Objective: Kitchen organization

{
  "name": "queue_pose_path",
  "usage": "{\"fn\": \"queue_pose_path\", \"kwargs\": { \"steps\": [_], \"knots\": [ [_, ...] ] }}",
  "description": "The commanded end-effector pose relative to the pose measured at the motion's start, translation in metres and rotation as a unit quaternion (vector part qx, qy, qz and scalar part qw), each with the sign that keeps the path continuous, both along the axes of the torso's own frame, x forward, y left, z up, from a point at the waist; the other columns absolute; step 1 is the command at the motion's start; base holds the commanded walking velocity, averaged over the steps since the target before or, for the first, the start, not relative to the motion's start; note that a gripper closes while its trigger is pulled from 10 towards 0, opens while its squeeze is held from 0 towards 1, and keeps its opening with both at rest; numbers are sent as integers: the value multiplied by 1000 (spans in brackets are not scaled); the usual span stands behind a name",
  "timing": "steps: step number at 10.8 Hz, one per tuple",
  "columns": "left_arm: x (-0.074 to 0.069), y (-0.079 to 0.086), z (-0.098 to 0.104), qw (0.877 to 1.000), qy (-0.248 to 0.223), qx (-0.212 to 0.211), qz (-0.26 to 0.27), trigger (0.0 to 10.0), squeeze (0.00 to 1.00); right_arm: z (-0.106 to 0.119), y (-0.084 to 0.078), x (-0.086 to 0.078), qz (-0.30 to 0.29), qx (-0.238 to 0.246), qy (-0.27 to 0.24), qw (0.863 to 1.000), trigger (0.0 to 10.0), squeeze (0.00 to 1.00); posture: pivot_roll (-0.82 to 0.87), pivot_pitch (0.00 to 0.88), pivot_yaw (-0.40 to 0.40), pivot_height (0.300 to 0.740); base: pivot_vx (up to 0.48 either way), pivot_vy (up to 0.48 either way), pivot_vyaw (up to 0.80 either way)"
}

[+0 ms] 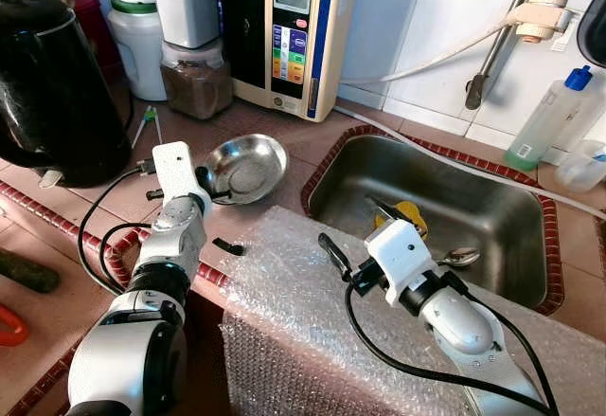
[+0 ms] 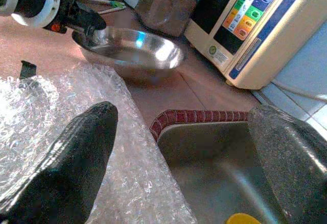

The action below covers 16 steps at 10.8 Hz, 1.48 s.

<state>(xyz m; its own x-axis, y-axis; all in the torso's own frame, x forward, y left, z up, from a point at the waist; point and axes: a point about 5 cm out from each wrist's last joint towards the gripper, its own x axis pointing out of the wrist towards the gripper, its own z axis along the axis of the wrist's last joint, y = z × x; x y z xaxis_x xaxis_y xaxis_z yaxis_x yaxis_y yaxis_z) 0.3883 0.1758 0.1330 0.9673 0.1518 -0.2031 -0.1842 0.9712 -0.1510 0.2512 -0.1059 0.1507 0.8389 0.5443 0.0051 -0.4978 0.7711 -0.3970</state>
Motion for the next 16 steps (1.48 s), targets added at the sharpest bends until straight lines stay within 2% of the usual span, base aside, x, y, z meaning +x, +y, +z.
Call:
{"fn": "queue_pose_path", "kwargs": {
  "steps": [1, 2, 5, 6, 7, 8, 9, 10, 11, 12, 13, 16],
  "knots": [
    [6, -4, 21, 999, -53, -10, 1, 0, 0, 3, -3, 3, -4, -3, -11, 1000, 10000, 157, 79, 0, -61, 740, 0, 0, 0],
    [7, -5, 27, 997, -77, -8, -3, 0, 0, 4, -3, 3, -4, -3, -12, 1000, 10000, 161, 80, 0, -60, 740, 0, 0, 0],
    [5, -8, 59, 978, -206, 10, -11, 0, 0, 5, -4, 5, -7, -5, -19, 1000, 10000, 161, 81, 0, -64, 740, 0, 0, 0],
    [2, -11, 77, 963, -264, 51, -29, 0, 0, 5, -4, 5, -8, -5, -22, 1000, 10000, 157, 82, 0, -65, 740, 0, 0, 0],
    [1, -13, 83, 955, -278, 94, -41, 0, 0, 4, -4, 5, -8, -7, -22, 1000, 10000, 157, 90, 0, -68, 740, 0, 0, 0],
    [-2, -11, 83, 954, -280, 95, -47, 10000, 706, -3, -4, 2, -5, -17, -10, 1000, 10000, 161, 104, 0, -67, 740, 0, 0, 0],
    [-9, -5, 87, 941, -311, 123, -54, 10000, 1000, -8, -4, -2, -7, -18, -3, 1000, 10000, 169, 113, 0, -65, 740, 0, 0, 0],
    [-15, -3, 89, 929, -332, 150, -59, 10000, 1000, -9, -5, -4, -7, -16, -1, 1000, 10000, 161, 113, 0, -64, 740, 0, 0, 0],
    [-21, -3, 85, 923, -338, 170, -68, 10000, 1000, -10, -6, -5, -8, -14, 1, 1000, 10000, 157, 112, 0, -65, 740, 0, 0, 0],
    [-25, -3, 75, 925, -327, 182, -74, 10000, 1000, -10, -6, -5, -8, -14, 2, 1000, 10000, 161, 111, 0, -65, 740, 0, 0, 0],
    [-30, -8, 68, 918, -328, 204, -93, 10000, 1000, -10, -7, -5, -9, -15, 1, 1000, 10000, 157, 112, 0, -65, 740, 0, 0, 0],
    [-40, -11, 47, 912, -314, 236, -114, 10000, 1000, -10, -7, -5, -9, -19, -2, 1000, 10000, 161, 109, 0, -68, 740, 0, 0, 0]
  ]
}}
